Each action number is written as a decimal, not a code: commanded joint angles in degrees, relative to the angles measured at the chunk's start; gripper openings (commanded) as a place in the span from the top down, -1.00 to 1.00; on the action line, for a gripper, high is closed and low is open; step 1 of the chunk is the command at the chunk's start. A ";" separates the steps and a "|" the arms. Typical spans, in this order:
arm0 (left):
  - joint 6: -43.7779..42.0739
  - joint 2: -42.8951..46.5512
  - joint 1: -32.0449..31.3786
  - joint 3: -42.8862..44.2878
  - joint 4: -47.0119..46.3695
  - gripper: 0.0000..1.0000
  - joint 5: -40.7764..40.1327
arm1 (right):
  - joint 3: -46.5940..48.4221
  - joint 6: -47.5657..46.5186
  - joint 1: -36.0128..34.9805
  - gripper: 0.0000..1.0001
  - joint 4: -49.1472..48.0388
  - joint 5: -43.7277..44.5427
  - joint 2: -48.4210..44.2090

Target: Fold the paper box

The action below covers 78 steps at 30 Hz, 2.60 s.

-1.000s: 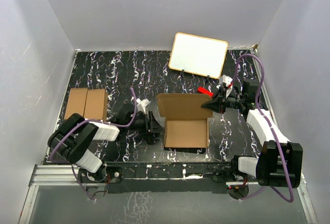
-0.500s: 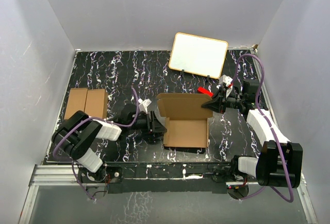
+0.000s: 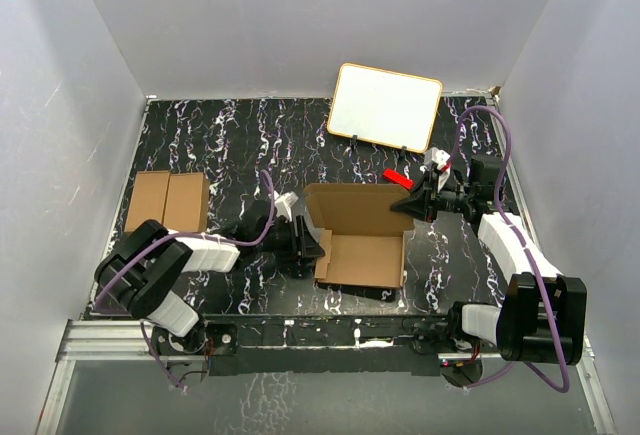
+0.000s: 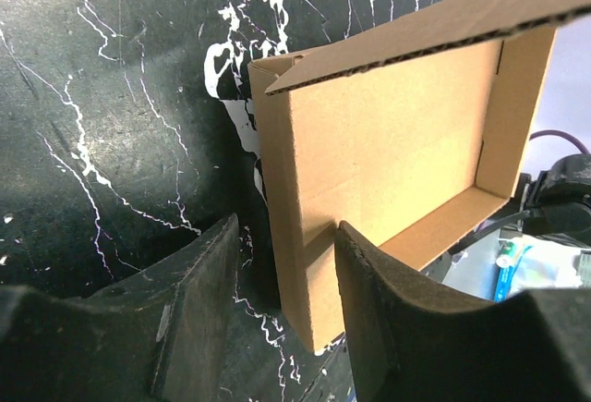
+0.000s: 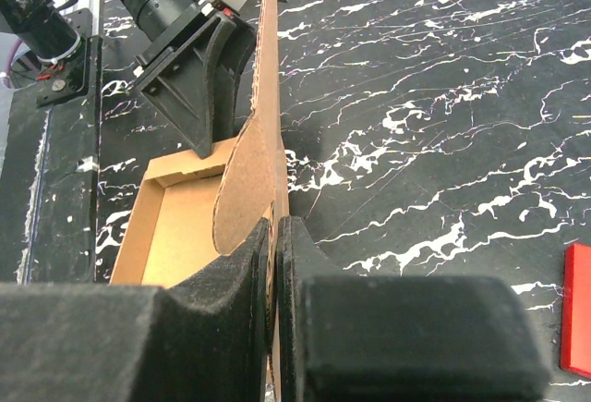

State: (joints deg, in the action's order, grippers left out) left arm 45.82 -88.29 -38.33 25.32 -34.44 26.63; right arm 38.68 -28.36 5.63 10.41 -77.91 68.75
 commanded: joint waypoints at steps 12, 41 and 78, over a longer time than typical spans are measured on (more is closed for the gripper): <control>-4.37 2.56 -5.17 7.78 16.79 0.19 -12.65 | 0.18 -0.69 -0.42 0.84 -3.21 -2.90 -0.19; -9.33 -3.59 -15.45 22.15 40.43 0.59 -34.12 | 0.18 -0.63 -0.51 0.84 -3.21 -2.83 -0.55; -8.05 4.18 -19.71 24.67 47.53 0.10 -43.19 | -2.28 3.57 -1.38 0.84 -9.00 -1.14 -1.22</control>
State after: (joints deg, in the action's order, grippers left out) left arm 36.69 -89.10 -57.95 51.16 11.03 -15.49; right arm 35.64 -23.88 4.51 5.32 -76.14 68.71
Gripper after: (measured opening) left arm 0.410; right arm 0.088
